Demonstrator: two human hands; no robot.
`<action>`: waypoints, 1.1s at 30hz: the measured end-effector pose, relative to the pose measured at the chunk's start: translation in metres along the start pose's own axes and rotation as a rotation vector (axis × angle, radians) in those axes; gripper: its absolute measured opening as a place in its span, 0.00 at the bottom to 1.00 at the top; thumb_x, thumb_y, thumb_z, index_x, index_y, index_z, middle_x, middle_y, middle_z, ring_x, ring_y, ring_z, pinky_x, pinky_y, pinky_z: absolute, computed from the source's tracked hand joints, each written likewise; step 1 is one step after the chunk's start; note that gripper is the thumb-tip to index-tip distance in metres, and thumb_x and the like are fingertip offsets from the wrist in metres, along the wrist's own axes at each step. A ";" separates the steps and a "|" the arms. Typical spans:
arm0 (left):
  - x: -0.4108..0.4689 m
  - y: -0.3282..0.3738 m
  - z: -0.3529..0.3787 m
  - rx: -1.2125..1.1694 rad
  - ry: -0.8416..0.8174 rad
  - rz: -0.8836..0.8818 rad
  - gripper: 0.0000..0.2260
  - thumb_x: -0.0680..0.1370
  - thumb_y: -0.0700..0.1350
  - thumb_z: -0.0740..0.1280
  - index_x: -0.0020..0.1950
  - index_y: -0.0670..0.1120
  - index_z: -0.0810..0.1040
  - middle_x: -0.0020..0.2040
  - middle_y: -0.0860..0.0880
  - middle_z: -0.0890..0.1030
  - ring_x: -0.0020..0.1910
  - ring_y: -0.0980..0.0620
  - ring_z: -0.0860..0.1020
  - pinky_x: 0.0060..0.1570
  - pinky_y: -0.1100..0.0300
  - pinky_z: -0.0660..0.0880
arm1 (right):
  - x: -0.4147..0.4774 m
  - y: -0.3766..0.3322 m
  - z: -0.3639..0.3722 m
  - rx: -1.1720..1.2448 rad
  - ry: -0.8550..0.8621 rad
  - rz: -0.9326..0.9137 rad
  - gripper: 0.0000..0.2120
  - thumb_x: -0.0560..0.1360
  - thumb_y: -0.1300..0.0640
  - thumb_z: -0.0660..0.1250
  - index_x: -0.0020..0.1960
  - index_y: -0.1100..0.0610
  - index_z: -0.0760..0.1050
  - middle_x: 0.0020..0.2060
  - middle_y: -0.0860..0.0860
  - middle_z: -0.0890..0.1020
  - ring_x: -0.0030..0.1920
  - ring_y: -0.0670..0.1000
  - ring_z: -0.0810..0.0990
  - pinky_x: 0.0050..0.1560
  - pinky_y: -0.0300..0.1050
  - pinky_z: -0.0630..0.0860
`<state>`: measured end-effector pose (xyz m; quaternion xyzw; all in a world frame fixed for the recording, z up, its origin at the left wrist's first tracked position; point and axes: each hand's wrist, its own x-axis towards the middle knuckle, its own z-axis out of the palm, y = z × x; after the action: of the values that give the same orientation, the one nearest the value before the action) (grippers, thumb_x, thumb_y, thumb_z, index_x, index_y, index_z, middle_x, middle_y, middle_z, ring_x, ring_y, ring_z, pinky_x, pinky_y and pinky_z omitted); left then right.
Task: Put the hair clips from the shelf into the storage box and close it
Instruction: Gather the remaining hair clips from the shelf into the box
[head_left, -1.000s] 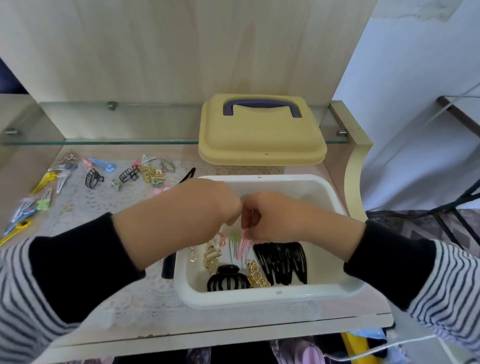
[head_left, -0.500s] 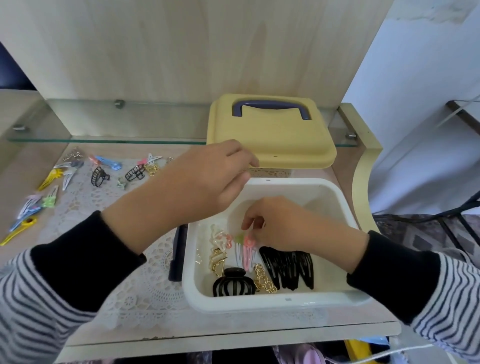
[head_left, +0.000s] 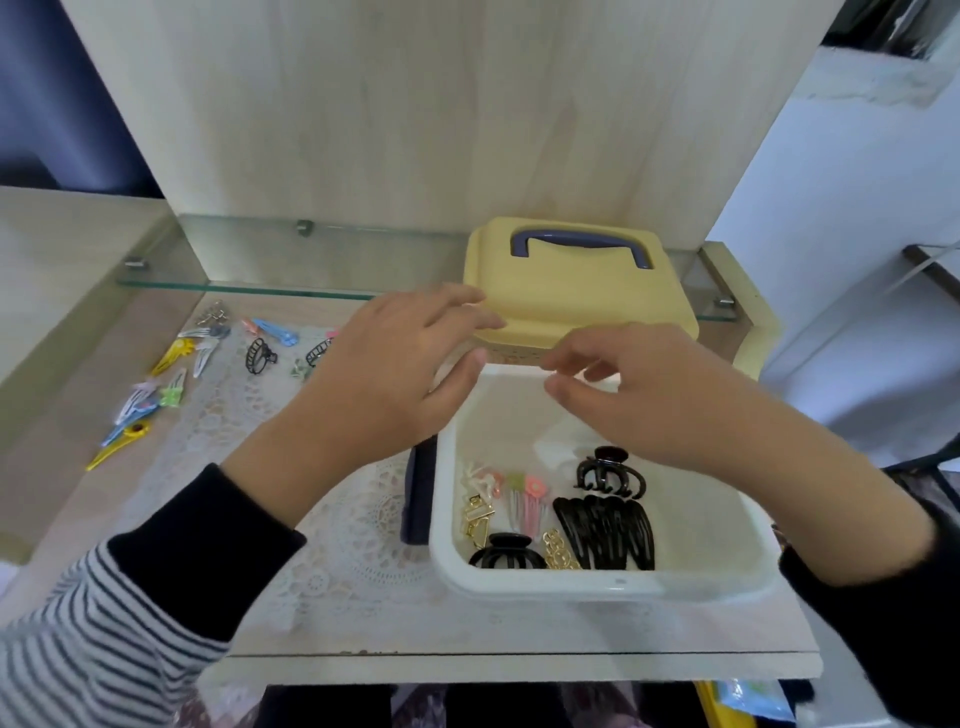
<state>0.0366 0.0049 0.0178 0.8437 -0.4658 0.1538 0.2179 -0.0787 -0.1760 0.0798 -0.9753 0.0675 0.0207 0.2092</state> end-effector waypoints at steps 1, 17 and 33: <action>-0.004 -0.003 -0.002 0.008 0.020 -0.022 0.15 0.80 0.52 0.58 0.64 0.52 0.76 0.66 0.53 0.75 0.63 0.52 0.74 0.62 0.50 0.69 | 0.001 -0.005 -0.001 0.025 0.052 -0.012 0.10 0.77 0.47 0.61 0.55 0.45 0.77 0.51 0.39 0.79 0.53 0.41 0.76 0.53 0.43 0.74; -0.112 -0.076 -0.005 0.168 0.091 -0.609 0.23 0.74 0.56 0.50 0.62 0.48 0.73 0.65 0.47 0.75 0.65 0.44 0.72 0.57 0.45 0.72 | 0.032 -0.156 0.105 0.332 0.350 -0.155 0.12 0.76 0.56 0.61 0.59 0.55 0.73 0.53 0.50 0.76 0.53 0.50 0.73 0.53 0.46 0.72; -0.136 -0.134 0.020 0.330 -0.009 -0.754 0.25 0.75 0.50 0.58 0.71 0.45 0.68 0.72 0.42 0.67 0.73 0.42 0.63 0.70 0.41 0.57 | 0.116 -0.142 0.240 -0.075 0.534 0.041 0.22 0.67 0.60 0.68 0.62 0.57 0.75 0.60 0.59 0.76 0.65 0.63 0.70 0.63 0.58 0.68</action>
<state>0.0814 0.1557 -0.0924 0.9796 -0.0940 0.1321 0.1186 0.0532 0.0362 -0.0893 -0.9517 0.1392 -0.2305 0.1473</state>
